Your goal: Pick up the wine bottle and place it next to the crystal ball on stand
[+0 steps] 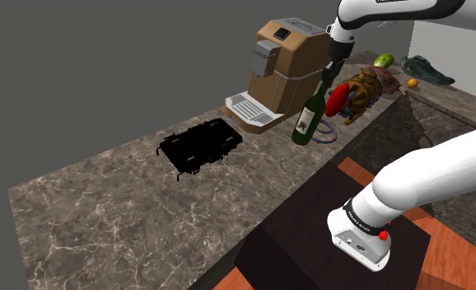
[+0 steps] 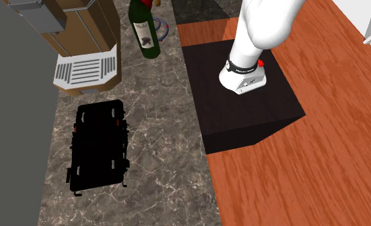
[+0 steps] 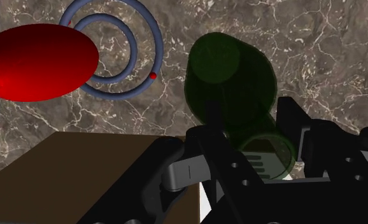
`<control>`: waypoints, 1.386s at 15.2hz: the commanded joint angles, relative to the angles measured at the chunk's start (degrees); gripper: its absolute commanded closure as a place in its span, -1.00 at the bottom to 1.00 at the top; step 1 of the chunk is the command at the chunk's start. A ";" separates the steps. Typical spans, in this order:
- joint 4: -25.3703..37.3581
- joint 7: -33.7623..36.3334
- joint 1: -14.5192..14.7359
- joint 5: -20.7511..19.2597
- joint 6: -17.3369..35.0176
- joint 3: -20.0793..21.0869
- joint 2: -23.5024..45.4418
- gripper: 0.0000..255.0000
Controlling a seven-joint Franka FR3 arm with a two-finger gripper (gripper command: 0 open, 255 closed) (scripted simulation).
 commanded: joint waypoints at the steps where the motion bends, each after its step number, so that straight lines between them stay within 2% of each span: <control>1: -1.33 -0.07 -0.09 -0.09 1.68 -0.20 0.29 1.00; 5: -3.86 0.08 -0.14 -0.18 4.85 -0.39 0.93 1.00; 13: -3.86 0.08 -0.14 -0.18 4.85 -0.39 0.93 1.00; 14: -3.86 0.08 -0.14 -0.18 4.85 -0.39 0.93 -1.00; 19: -3.86 0.08 -0.14 -0.18 4.85 -0.39 0.92 -1.00; 21: -0.22 0.01 0.03 0.06 0.97 -0.08 0.69 -1.00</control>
